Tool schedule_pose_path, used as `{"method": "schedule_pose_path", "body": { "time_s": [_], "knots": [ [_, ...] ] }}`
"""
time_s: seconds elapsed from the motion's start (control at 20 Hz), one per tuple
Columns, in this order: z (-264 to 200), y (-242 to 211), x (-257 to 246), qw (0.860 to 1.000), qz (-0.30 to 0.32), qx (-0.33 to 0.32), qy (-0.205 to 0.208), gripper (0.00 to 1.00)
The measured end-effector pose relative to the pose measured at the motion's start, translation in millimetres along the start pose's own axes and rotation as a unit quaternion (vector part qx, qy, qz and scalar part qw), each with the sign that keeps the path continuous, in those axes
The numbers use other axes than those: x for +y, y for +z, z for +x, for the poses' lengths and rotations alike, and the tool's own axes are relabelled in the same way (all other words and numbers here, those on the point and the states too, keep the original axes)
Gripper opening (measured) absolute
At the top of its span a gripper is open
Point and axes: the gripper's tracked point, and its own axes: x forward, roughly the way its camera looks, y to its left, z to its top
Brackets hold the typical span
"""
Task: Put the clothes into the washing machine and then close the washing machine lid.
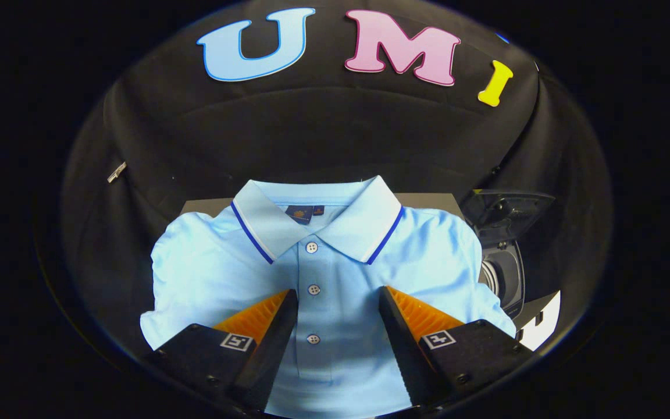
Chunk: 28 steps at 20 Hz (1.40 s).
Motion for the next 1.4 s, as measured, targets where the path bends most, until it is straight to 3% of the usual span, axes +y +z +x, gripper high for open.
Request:
{"method": "schedule_pose_path", "body": {
  "time_s": [0.15, 0.3, 0.55, 0.7, 1.0, 1.05, 1.4],
  "knots": [
    [1.9, -0.6, -1.1, 1.000, -0.002, 0.010, -0.007, 0.90],
    [-0.5, -0.6, 1.6, 1.000, 0.003, 0.016, -0.009, 0.63],
    [0.6, 0.1, 0.2, 1.000, 0.010, 0.019, -0.014, 0.63],
    [5.6, 3.9, -2.3, 1.000, -0.004, 0.003, -0.010, 0.14],
    [3.2, 3.5, -3.3, 1.000, 0.022, -0.007, -0.001, 0.14],
    [0.0, 6.3, -3.8, 1.000, 0.023, -0.012, -0.001, 0.05],
    [3.5, 7.1, -3.8, 0.999, 0.021, -0.028, -0.006, 0.05]
  ]
}}
